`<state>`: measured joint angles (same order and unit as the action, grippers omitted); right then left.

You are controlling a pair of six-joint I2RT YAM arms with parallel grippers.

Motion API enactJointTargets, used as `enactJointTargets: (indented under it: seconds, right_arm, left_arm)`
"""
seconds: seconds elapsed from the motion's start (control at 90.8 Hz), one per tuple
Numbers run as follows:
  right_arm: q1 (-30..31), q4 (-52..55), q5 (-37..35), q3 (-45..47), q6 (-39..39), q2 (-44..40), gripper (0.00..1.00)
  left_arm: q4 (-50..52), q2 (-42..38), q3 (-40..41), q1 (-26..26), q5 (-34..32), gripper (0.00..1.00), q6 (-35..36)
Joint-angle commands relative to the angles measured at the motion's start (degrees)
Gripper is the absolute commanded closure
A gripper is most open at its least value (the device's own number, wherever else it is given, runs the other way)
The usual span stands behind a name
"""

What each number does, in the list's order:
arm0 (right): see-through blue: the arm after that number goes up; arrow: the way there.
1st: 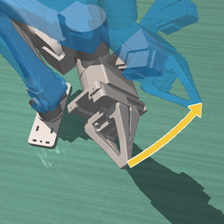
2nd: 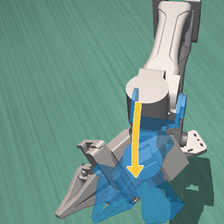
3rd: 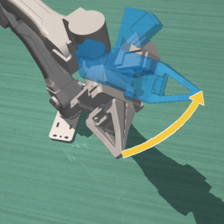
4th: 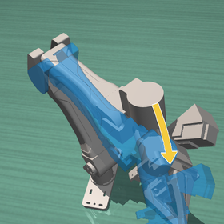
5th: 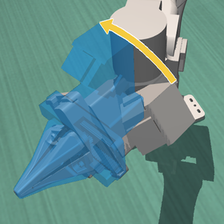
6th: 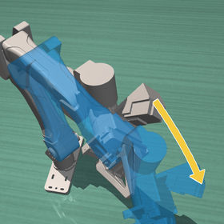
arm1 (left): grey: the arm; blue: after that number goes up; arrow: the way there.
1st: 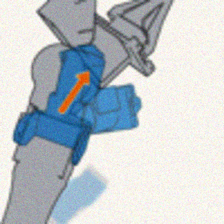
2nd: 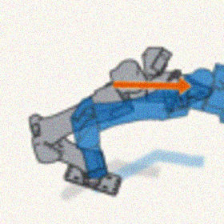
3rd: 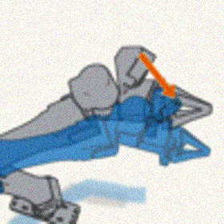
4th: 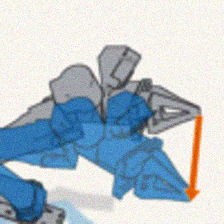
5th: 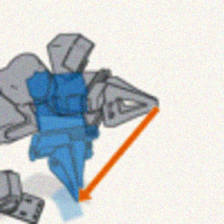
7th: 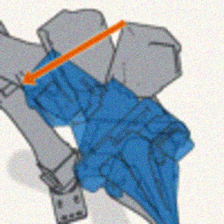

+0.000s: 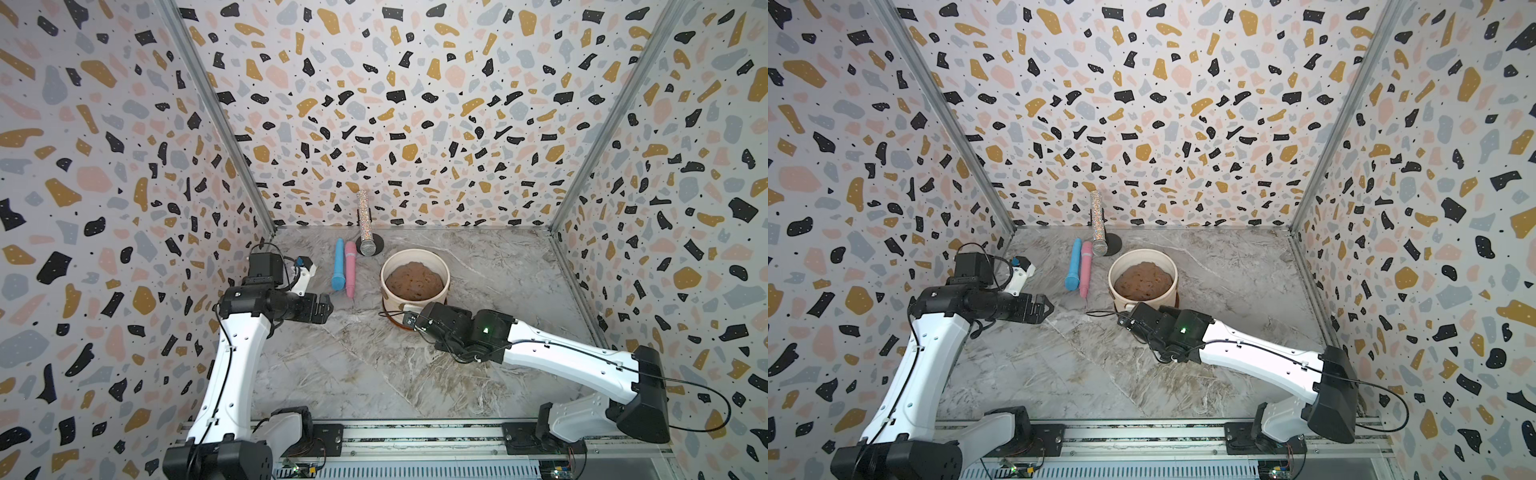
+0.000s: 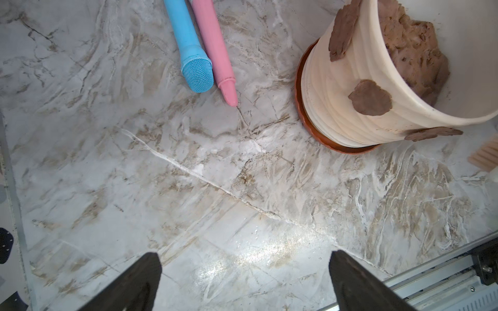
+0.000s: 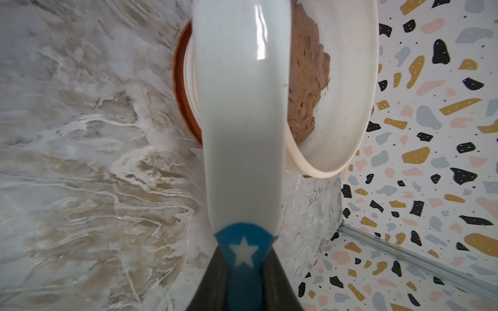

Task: Scrub the dried mud off the ceramic pot
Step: Brush off the soil from the pot.

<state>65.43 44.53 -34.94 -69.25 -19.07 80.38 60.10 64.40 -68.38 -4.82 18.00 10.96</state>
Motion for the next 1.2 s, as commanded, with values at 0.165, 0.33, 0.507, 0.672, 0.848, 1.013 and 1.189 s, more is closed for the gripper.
enactJointTargets:
  seconds: [0.165,0.33,0.507,0.672,0.848,1.013,1.189]
  right_arm:
    - [-0.04,-13.15,-7.33,2.24,-1.79,1.78,1.00]
    - [-0.38,-20.51,-4.98,4.28,-4.80,3.79,1.00]
    - [-0.63,-22.70,-1.08,3.09,-4.26,6.46,1.00]
    - [-1.15,-21.65,-1.27,3.64,-4.05,7.54,1.00]
    - [-1.31,-19.57,2.56,6.36,-3.08,5.42,1.00]
    - [-1.36,-14.82,9.32,7.22,-0.08,-0.69,1.00]
    - [-1.28,-5.33,13.35,0.35,4.98,-5.10,1.00]
  left_arm:
    - [0.75,-0.75,-0.70,-0.69,-0.94,0.00,2.11]
    - [1.23,-0.99,-0.61,-0.75,0.17,0.00,2.38]
    - [1.82,-1.67,-0.41,-1.12,0.52,0.00,2.57]
    - [2.03,-2.16,-0.01,-1.27,1.02,0.00,2.70]
    - [2.04,-2.31,0.27,-1.50,1.57,0.00,2.74]
    - [1.99,-2.35,0.60,-1.60,1.62,0.00,2.72]
    - [1.56,-2.82,0.34,-1.95,1.68,0.00,2.23]
